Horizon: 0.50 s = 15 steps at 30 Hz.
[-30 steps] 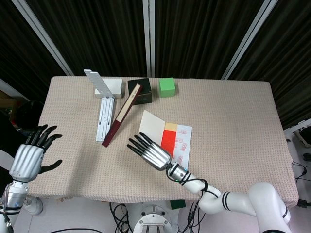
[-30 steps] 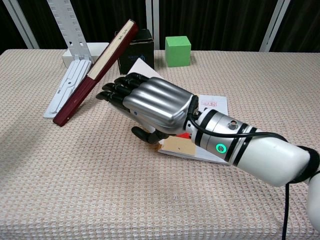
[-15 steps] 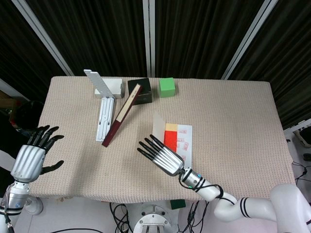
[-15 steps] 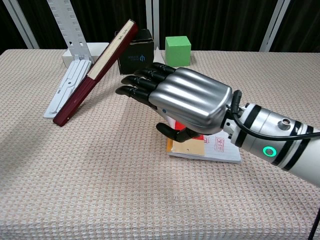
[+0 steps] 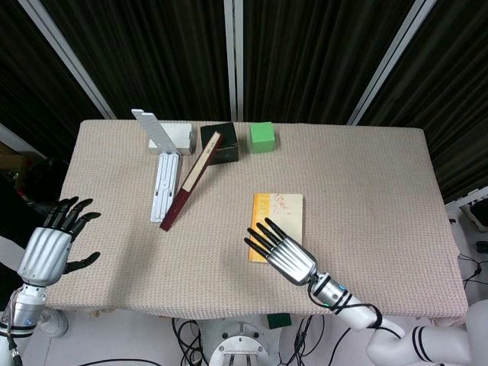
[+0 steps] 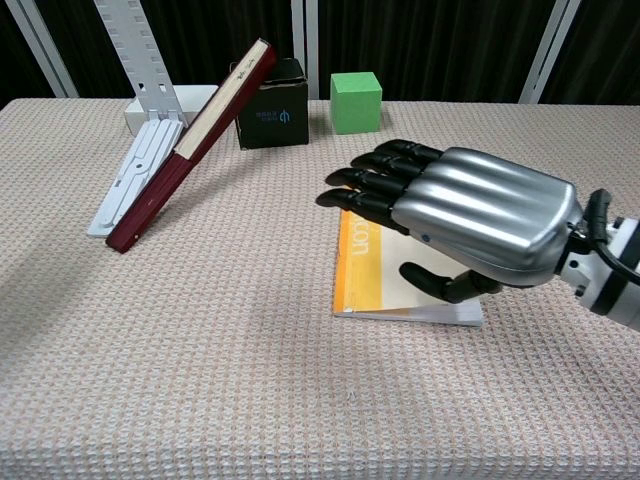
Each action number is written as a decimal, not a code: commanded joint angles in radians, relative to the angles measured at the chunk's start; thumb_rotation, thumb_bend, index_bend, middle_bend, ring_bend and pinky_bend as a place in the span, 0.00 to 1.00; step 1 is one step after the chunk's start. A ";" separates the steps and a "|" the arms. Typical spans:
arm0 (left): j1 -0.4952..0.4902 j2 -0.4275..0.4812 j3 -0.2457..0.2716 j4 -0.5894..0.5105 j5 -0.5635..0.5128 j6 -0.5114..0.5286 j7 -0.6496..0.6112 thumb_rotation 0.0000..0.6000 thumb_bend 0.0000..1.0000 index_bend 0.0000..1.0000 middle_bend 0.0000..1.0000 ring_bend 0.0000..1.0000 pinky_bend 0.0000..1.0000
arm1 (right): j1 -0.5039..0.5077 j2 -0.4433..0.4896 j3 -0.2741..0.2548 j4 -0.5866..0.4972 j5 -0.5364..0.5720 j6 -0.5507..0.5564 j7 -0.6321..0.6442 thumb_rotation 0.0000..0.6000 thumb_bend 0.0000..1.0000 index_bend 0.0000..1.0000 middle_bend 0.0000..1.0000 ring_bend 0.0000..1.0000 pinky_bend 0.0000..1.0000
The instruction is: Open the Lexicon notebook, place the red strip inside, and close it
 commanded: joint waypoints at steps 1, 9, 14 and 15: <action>-0.001 -0.002 0.000 0.000 0.000 -0.002 0.001 1.00 0.03 0.27 0.13 0.08 0.12 | -0.022 0.039 -0.014 -0.031 0.035 -0.016 0.013 1.00 0.49 0.00 0.03 0.00 0.00; -0.001 0.003 -0.002 -0.004 -0.005 -0.003 0.007 1.00 0.03 0.27 0.13 0.08 0.12 | -0.056 0.117 0.030 -0.053 0.063 0.035 0.118 1.00 0.55 0.00 0.15 0.01 0.02; 0.010 0.008 -0.005 0.007 -0.034 -0.001 0.016 1.00 0.03 0.27 0.13 0.08 0.12 | -0.112 0.183 0.068 -0.047 0.094 0.126 0.248 1.00 0.60 0.01 0.23 0.08 0.14; 0.012 0.007 -0.005 0.011 -0.042 -0.003 0.016 1.00 0.03 0.27 0.13 0.08 0.12 | -0.128 0.203 0.072 -0.042 0.095 0.150 0.280 1.00 0.59 0.02 0.23 0.08 0.14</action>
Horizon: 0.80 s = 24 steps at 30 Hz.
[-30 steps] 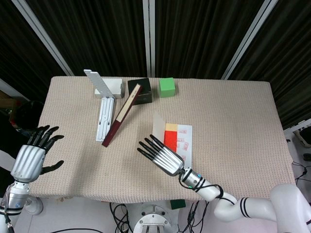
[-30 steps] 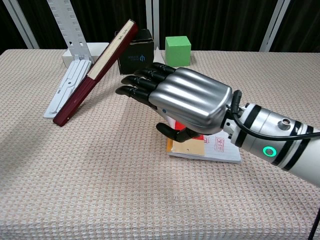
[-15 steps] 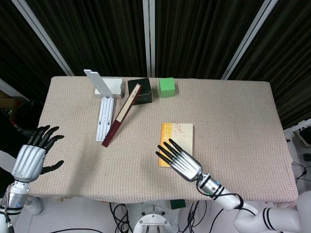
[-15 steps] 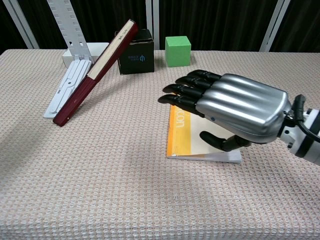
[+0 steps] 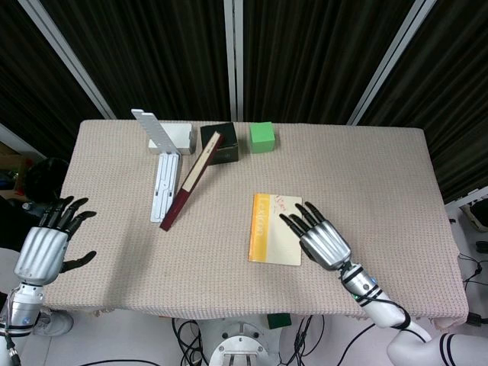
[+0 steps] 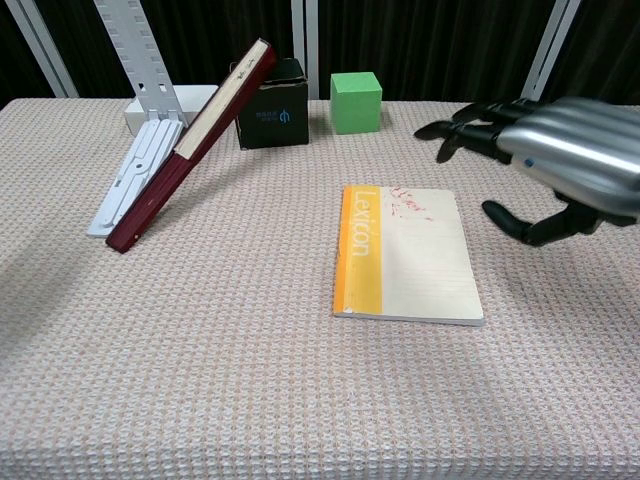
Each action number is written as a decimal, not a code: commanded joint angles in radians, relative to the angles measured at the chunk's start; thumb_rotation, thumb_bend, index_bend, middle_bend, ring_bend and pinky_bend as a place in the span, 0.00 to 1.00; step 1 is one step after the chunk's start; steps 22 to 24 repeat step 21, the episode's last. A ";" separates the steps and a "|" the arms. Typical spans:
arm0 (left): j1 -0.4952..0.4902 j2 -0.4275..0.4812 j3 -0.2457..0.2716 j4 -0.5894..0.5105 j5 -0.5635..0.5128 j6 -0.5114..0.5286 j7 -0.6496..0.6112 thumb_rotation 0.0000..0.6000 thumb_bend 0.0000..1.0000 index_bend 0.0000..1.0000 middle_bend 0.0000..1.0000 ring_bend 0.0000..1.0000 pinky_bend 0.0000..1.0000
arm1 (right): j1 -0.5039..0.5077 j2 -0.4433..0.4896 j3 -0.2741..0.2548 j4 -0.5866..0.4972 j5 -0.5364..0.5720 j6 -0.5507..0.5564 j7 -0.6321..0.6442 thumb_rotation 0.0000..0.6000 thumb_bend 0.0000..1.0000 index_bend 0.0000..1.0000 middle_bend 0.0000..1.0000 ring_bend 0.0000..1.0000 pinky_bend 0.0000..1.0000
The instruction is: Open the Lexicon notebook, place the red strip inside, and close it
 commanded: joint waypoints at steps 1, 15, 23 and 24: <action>0.006 0.000 -0.001 0.011 -0.020 -0.004 0.002 1.00 0.03 0.27 0.13 0.08 0.12 | -0.060 0.070 0.027 0.013 0.014 0.078 0.109 1.00 0.59 0.02 0.24 0.09 0.14; 0.068 -0.011 0.024 0.080 -0.111 -0.008 -0.029 1.00 0.03 0.27 0.13 0.08 0.12 | -0.382 0.252 -0.053 0.124 0.006 0.411 0.400 1.00 0.37 0.00 0.06 0.00 0.00; 0.111 -0.025 0.043 0.095 -0.117 0.025 -0.053 1.00 0.03 0.27 0.13 0.08 0.12 | -0.461 0.256 -0.067 0.183 -0.014 0.471 0.479 1.00 0.37 0.00 0.06 0.00 0.00; 0.111 -0.025 0.043 0.095 -0.117 0.025 -0.053 1.00 0.03 0.27 0.13 0.08 0.12 | -0.461 0.256 -0.067 0.183 -0.014 0.471 0.479 1.00 0.37 0.00 0.06 0.00 0.00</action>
